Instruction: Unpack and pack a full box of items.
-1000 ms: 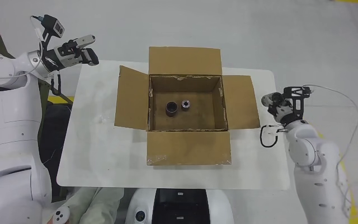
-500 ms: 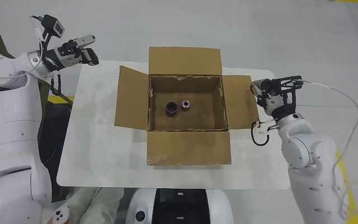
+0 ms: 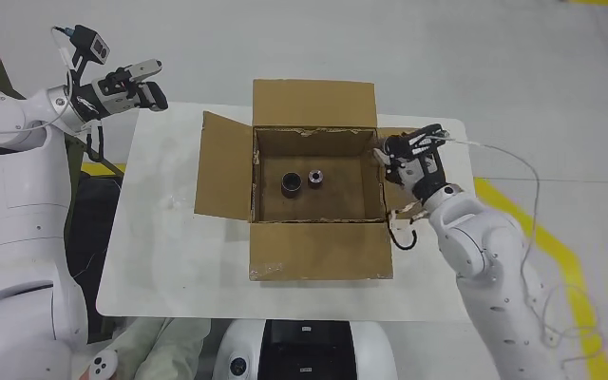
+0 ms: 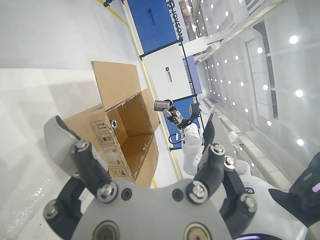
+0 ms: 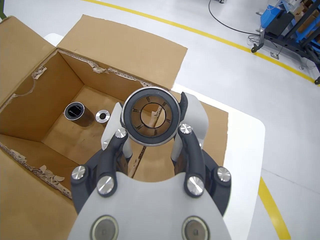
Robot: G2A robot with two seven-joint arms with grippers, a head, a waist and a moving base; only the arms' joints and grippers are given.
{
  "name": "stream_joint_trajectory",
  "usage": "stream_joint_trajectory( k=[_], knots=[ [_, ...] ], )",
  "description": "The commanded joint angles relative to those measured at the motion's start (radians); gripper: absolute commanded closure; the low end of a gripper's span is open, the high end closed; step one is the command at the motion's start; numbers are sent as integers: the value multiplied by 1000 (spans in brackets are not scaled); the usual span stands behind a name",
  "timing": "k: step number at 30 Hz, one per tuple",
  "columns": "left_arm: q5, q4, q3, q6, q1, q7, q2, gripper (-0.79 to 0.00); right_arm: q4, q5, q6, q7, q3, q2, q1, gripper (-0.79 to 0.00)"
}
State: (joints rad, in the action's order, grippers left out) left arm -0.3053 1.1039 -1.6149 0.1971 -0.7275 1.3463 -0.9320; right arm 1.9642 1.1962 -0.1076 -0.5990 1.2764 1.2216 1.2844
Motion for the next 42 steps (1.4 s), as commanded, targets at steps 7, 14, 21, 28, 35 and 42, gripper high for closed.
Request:
stream_joint_trajectory(
  k=[7, 14, 21, 28, 35, 42],
  knots=[
    [0, 0, 0, 0, 0, 0, 0, -785, -39, 8, 10, -31, -75, 11, -61, 0],
    [0, 0, 0, 0, 0, 0, 0, -785, -81, 7, 4, -49, -125, 21, -100, 0],
    [0, 0, 0, 0, 0, 0, 0, -785, -161, -32, -8, -85, -174, 33, -163, 0],
    [0, 0, 0, 0, 0, 0, 0, -785, -256, -59, 5, -102, -227, 50, -222, 0],
    [0, 0, 0, 0, 0, 0, 0, -785, -337, -58, 29, -114, -288, 68, -269, 0],
    [0, 0, 0, 0, 0, 0, 0, -785, -411, -71, 64, -163, -330, 86, -313, 0]
  ],
)
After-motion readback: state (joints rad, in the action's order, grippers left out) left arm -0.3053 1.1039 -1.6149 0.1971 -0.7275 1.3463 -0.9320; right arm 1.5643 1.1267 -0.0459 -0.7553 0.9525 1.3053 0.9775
